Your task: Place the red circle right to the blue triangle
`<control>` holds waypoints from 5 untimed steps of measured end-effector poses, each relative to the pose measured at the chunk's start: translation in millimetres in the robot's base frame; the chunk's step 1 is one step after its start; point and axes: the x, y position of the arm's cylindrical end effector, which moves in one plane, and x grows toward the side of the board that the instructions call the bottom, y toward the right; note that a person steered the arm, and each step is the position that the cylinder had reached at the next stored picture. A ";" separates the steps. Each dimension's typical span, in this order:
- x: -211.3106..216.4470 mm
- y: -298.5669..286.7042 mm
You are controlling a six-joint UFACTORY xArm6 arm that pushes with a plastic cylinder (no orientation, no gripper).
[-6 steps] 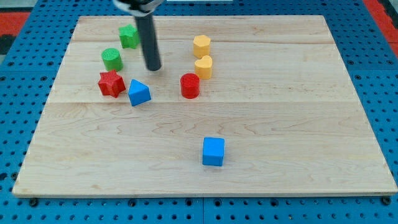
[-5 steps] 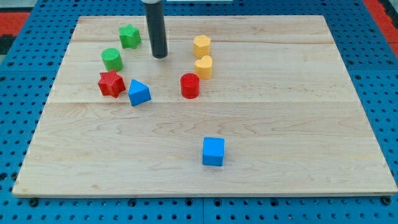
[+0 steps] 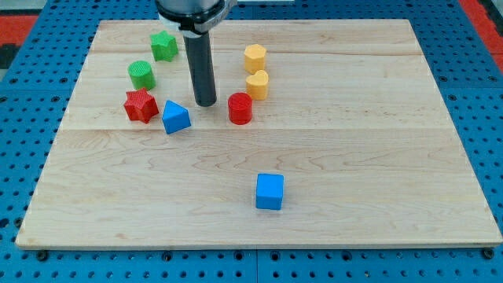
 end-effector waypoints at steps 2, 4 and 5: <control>35.1 43.4; 105.7 128.2; 181.6 162.6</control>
